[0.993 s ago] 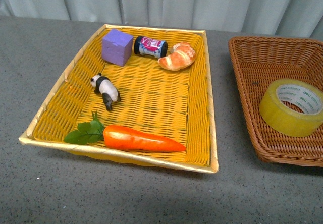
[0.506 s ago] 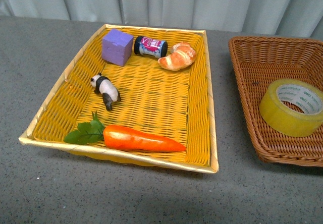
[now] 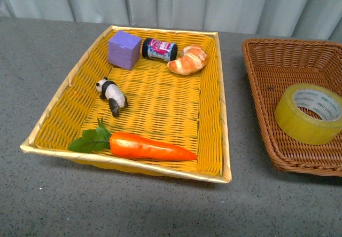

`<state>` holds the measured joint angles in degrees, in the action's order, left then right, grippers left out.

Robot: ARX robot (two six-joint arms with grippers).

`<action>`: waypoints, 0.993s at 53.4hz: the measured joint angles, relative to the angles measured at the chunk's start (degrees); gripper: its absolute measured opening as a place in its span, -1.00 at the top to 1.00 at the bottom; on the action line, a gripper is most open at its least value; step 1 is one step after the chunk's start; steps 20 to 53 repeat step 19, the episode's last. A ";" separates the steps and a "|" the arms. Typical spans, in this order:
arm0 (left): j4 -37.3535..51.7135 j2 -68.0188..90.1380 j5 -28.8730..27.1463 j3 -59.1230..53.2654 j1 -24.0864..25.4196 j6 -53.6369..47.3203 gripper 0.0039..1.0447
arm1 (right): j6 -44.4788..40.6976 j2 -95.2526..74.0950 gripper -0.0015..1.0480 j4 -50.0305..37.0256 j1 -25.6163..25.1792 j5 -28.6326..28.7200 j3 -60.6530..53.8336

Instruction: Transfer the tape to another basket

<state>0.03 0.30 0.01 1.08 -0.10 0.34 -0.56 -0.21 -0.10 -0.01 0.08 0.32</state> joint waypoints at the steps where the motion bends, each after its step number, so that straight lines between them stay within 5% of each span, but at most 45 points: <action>1: 0.00 0.00 0.00 0.00 0.00 0.02 -0.88 | 0.00 0.00 -0.82 0.00 0.00 0.00 0.00; 53: 0.00 0.00 0.00 0.00 0.00 0.00 -0.88 | 0.00 0.00 -0.82 0.00 0.00 0.00 0.00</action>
